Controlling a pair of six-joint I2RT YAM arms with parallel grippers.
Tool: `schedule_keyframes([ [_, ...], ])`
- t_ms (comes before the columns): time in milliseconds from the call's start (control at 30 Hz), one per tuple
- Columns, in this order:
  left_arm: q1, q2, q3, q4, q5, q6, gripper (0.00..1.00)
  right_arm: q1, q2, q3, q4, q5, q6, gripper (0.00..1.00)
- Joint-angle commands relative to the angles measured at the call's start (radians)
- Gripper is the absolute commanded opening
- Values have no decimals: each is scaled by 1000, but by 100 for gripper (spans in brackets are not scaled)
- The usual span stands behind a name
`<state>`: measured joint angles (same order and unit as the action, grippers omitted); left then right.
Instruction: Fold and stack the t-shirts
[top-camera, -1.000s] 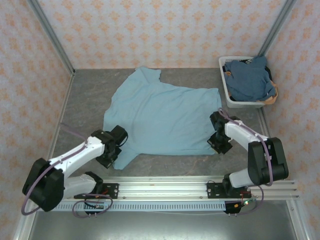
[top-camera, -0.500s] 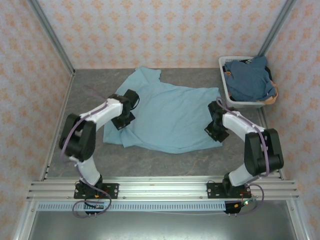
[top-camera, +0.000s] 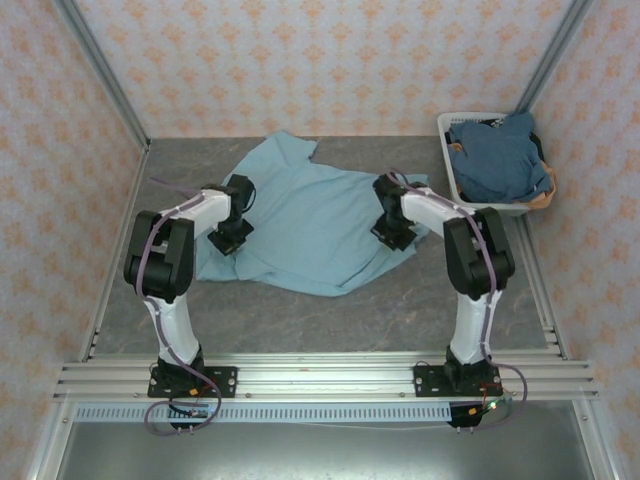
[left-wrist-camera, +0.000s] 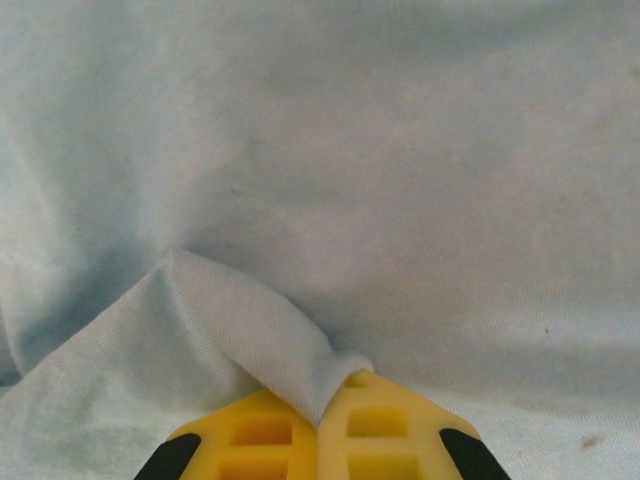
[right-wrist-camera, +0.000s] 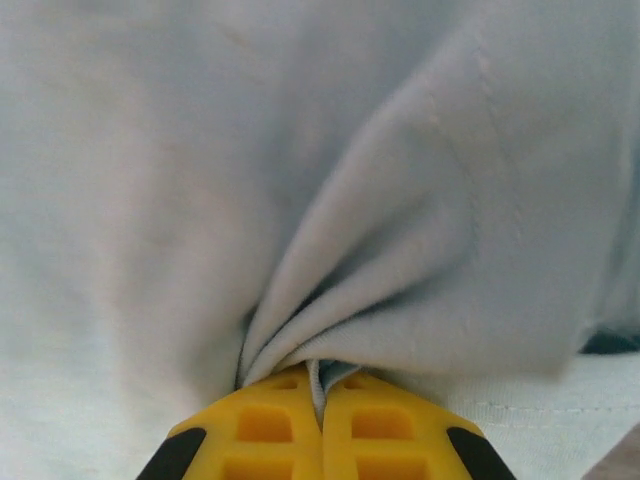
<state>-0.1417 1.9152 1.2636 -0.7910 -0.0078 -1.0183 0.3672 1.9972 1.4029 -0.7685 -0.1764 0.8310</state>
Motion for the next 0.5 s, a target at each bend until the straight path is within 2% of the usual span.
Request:
schedule_keyframes([
  [0,77,-50,-136,-54,-13,-104,0,31,117,86,-42,-28,6,0],
  [100,139,-117,-240,20,66,-140,0,37,170,172,-82,-34,-14,0],
  [167,142,-126,-254,31,95,-134,0,34,172,181,-96,-20,-26,0],
  [333,104,-154,-272,79,137,-155,0,-12,98,78,-74,4,-39,0],
  [467,22,-147,-220,66,154,-132,0,-74,-28,-47,-80,61,-46,0],
])
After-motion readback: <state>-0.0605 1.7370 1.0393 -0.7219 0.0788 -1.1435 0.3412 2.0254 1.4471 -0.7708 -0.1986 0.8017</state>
